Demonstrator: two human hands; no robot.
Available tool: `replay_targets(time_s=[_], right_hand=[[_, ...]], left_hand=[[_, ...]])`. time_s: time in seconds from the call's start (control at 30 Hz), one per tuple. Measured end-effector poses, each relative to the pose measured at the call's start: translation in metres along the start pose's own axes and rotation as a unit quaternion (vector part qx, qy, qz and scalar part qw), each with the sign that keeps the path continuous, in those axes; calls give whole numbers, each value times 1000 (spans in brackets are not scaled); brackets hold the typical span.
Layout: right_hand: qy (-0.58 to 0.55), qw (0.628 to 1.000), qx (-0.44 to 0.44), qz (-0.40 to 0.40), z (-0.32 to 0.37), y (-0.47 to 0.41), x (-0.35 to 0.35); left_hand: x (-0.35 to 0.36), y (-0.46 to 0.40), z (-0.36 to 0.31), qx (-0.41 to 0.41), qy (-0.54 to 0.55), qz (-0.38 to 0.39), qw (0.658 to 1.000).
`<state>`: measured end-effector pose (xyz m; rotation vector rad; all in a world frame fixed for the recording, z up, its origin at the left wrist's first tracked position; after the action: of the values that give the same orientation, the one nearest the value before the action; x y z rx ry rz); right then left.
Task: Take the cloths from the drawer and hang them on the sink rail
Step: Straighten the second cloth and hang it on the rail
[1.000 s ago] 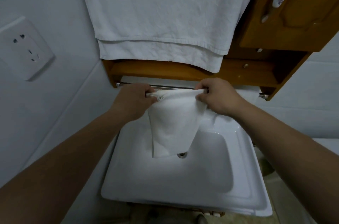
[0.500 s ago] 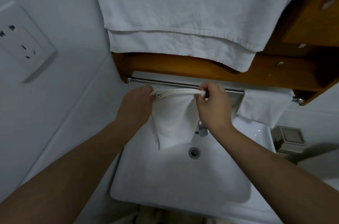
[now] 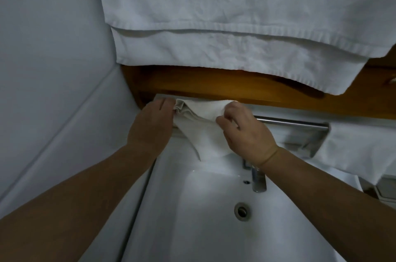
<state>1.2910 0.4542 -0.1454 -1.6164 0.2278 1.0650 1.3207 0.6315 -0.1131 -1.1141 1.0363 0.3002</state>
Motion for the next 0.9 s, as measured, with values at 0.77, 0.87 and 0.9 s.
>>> replay_targets(time_s=[0.77, 0.87, 0.9], right_hand=[[158, 901, 284, 287, -20, -35, 67], [145, 932, 245, 222, -13, -35, 62], [141, 948, 214, 191, -8, -34, 59]], left_hand=[[45, -7, 11, -3, -67, 13, 998], [53, -10, 5, 51, -66, 60, 995], [55, -10, 1, 70, -63, 77, 992]])
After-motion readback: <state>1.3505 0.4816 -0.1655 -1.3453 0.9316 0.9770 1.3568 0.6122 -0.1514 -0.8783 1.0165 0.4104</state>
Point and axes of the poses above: each hand's wrist, its own y-axis away from the middle knuckle, its own x-axis out of the palm, z = x × y, the point moved 8 cm from there along -y, towards the middle knuckle, and after that the axes turned 11 degrees about x, right-handed, at the moved point
